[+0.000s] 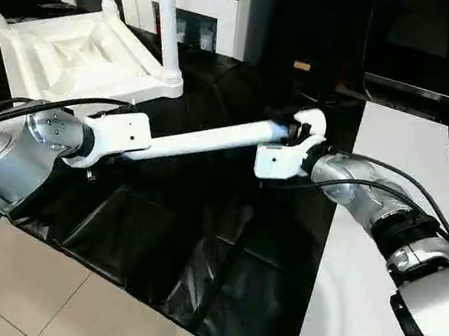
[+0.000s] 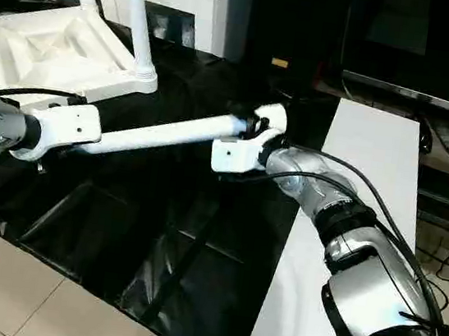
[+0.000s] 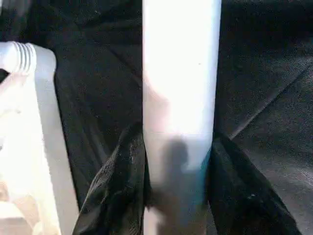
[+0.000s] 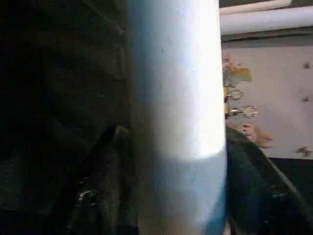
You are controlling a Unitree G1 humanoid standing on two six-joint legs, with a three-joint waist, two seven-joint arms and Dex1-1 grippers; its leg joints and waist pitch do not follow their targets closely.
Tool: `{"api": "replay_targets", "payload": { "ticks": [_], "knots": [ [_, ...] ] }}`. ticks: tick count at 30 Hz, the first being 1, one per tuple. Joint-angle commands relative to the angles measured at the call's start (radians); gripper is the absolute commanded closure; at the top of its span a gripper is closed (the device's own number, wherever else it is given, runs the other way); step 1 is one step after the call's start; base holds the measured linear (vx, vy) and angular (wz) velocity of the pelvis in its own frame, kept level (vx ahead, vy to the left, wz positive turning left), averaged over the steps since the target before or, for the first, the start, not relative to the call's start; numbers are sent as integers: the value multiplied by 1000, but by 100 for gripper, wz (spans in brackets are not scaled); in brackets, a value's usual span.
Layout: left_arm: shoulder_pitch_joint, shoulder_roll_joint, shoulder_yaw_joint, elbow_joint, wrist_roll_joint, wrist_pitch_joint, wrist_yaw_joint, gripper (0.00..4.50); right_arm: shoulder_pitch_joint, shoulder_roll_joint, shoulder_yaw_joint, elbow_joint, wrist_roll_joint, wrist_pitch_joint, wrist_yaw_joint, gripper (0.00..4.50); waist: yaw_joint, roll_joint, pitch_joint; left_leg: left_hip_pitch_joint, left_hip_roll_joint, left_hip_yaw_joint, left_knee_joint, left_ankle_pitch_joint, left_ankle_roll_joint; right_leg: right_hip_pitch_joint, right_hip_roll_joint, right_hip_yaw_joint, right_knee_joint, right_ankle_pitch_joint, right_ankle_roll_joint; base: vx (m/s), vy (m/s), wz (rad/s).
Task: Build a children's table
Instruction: Pick table leg
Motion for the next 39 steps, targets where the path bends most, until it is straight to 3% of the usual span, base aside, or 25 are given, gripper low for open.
{"api": "replay_targets", "payload": {
  "ticks": [1,4,10,11,12,13,17,22,25,30,33,35,39],
  "knots": [
    [-42,-1,81,-18,-1,-15,34,302,3,8,5,11,13,-17,20,225,-6,4,-77,15,58,-20,-75,-109,16,61,-53,47,-46,-22,-316,0,0,0],
    [-58,-14,124,-11,-35,-28,44,232,6,7,0,14,19,-19,24,249,-5,5,-78,15,57,-20,-74,-106,16,62,-52,46,-45,-10,-319,0,0,0],
    [-114,-73,310,13,-162,-52,113,188,9,7,-16,28,38,-24,31,266,-6,5,-77,15,58,-19,-75,-122,11,61,-52,46,-44,-17,-323,0,0,0],
    [-116,-75,315,14,-166,-53,115,176,9,7,-17,28,38,-24,31,267,-5,4,-77,16,57,-17,-74,-121,14,60,-52,46,-45,-12,-325,0,0,0],
    [-139,-102,381,22,-211,-62,141,164,12,8,-23,30,48,-23,37,267,-5,-1,-78,15,56,-17,-74,-117,19,61,-52,46,-45,-9,-325,0,0,0],
    [-139,-102,381,22,-211,-62,141,150,12,8,-23,30,48,-23,37,268,-3,0,-79,15,56,-17,-74,-113,24,60,-52,45,-45,-13,-324,0,0,0],
    [-158,-124,486,43,-270,-82,187,136,18,15,-42,35,81,-16,51,268,-3,-4,-78,14,58,-18,-74,-110,34,60,-53,45,-45,-25,-320,0,0,0],
    [-187,-150,602,96,-317,-160,261,136,23,17,-50,44,85,-23,52,268,-2,0,-77,14,58,-18,-74,-115,35,58,-53,45,-47,-40,-312,0,0,0],
    [-165,-131,609,92,-354,-170,178,136,22,14,-45,45,83,-33,60,268,-2,1,-78,16,59,-18,-75,-116,35,57,-52,45,-45,-27,-313,0,0,0],
    [-93,-76,543,54,-343,-154,43,136,20,11,-42,47,81,-44,70,268,-2,2,-76,15,61,-18,-76,-126,28,57,-56,46,-46,-40,-313,0,0,0],
    [-57,-59,492,34,-315,-148,-2,136,18,13,-38,48,79,-56,85,269,-5,2,-76,15,62,-17,-77,-136,27,55,-55,46,-46,-46,-315,0,0,0],
    [-23,-45,418,21,-283,-152,-42,136,21,16,-33,42,73,-64,92,269,1,7,-76,21,65,-16,-78,-144,19,51,-54,46,-48,-36,-326,0,0,0],
    [-24,-56,375,34,-254,-151,-33,102,24,22,-29,42,71,-70,96,269,1,0,-77,16,63,-15,-77,-132,27,57,-55,46,-43,-22,-323,0,0,0]
  ]
}}
